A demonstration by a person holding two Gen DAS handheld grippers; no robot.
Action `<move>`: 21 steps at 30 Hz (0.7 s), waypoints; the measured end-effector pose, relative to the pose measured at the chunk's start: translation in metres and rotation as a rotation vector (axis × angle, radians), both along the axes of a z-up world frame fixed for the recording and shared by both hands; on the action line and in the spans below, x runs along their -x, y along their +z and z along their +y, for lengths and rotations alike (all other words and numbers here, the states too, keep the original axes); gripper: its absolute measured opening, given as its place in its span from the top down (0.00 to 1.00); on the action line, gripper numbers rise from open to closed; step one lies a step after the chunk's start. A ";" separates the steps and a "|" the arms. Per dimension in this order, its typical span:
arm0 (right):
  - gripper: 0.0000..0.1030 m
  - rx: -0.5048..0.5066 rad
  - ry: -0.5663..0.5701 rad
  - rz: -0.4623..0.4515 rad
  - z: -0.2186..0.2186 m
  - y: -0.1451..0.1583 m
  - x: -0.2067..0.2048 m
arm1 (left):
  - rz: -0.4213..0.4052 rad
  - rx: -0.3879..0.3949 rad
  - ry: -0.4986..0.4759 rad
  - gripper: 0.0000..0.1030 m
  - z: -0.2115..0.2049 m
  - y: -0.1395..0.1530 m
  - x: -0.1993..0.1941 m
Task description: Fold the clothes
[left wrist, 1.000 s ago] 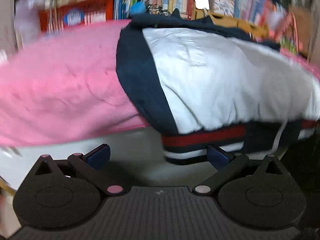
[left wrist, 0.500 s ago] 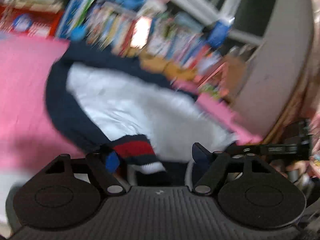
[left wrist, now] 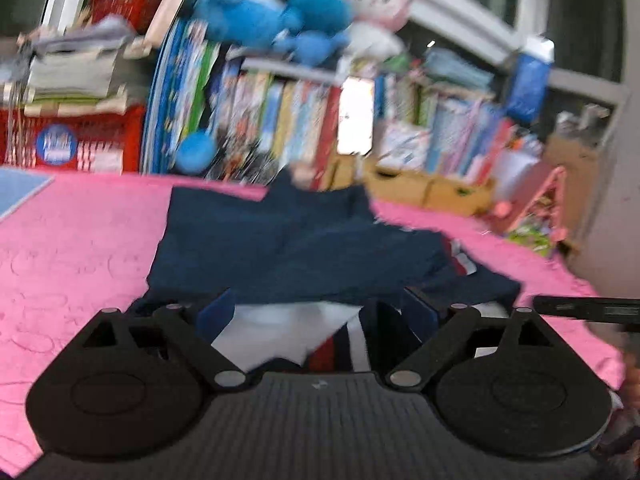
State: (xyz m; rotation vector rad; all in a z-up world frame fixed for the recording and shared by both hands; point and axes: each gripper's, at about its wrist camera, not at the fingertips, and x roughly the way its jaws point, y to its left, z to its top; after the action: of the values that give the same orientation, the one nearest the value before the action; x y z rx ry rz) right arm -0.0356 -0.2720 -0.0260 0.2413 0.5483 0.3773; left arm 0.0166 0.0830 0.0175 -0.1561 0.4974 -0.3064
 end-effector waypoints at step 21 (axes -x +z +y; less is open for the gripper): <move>0.42 0.621 0.437 -0.287 0.061 -0.022 0.143 | 0.117 0.081 0.082 0.00 0.009 -0.055 -0.022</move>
State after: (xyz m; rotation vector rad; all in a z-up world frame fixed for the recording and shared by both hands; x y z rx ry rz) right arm -0.1781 -0.2107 -0.0481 -0.5340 0.4076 0.6312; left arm 0.0387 0.0925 -0.0378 -0.2737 0.5935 -0.2379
